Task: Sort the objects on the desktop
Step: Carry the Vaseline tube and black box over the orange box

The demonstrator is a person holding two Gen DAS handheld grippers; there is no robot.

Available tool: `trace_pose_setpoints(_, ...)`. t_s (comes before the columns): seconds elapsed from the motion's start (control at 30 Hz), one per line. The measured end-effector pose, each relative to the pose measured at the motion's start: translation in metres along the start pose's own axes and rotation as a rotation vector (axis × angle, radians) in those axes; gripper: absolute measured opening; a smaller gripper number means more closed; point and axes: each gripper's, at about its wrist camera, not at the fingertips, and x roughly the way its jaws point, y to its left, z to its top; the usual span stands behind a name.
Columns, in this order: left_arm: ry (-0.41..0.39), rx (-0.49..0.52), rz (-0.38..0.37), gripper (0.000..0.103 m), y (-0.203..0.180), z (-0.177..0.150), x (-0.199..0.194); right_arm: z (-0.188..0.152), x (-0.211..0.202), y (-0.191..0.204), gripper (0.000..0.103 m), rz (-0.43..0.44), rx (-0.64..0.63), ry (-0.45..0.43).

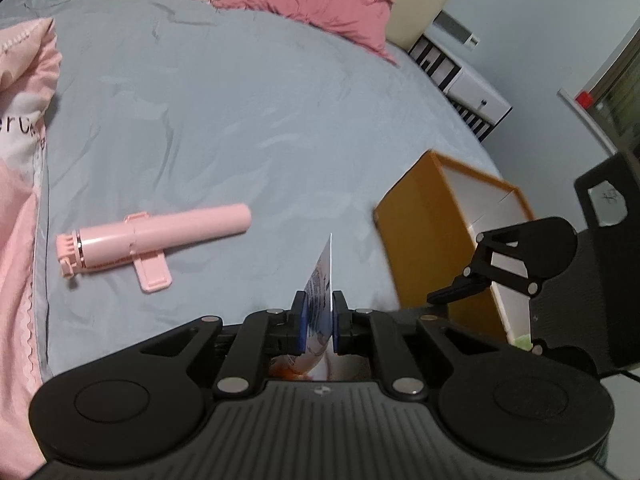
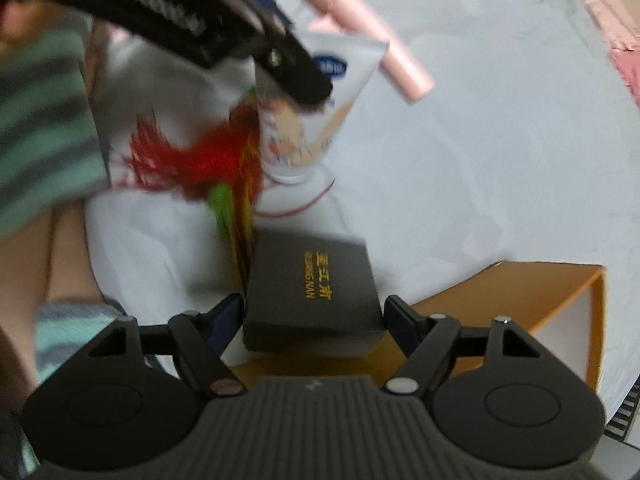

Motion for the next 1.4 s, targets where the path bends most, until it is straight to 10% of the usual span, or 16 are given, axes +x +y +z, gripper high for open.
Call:
trace_pose_setpoints(0.4, -0.113, 0.078, -0.12, 0.012, -0.063, 0.025, -0.054, -0.028, -0.098, 0.007, 0.077, -0.09, 0.04, -0.219)
trace_pose_setpoints(0.6, -0.115, 0.163, -0.183, 0.012, -0.115, 0.035, -0.05, -0.074, -0.123, -0.003, 0.077, -0.191, -0.006, -0.196)
trace_pose_setpoints(0.93, -0.051, 0.224, -0.207, 0.012, -0.178, 0.052, 0.014, -0.14, -0.063, -0.045, 0.077, -0.219, -0.12, -0.022)
trace_pose_setpoints(1.4, 0.049, 0.212, -0.164, 0.012, -0.182, 0.057, 0.089, -0.132, 0.025, -0.07, 0.077, -0.02, -0.341, -0.058)
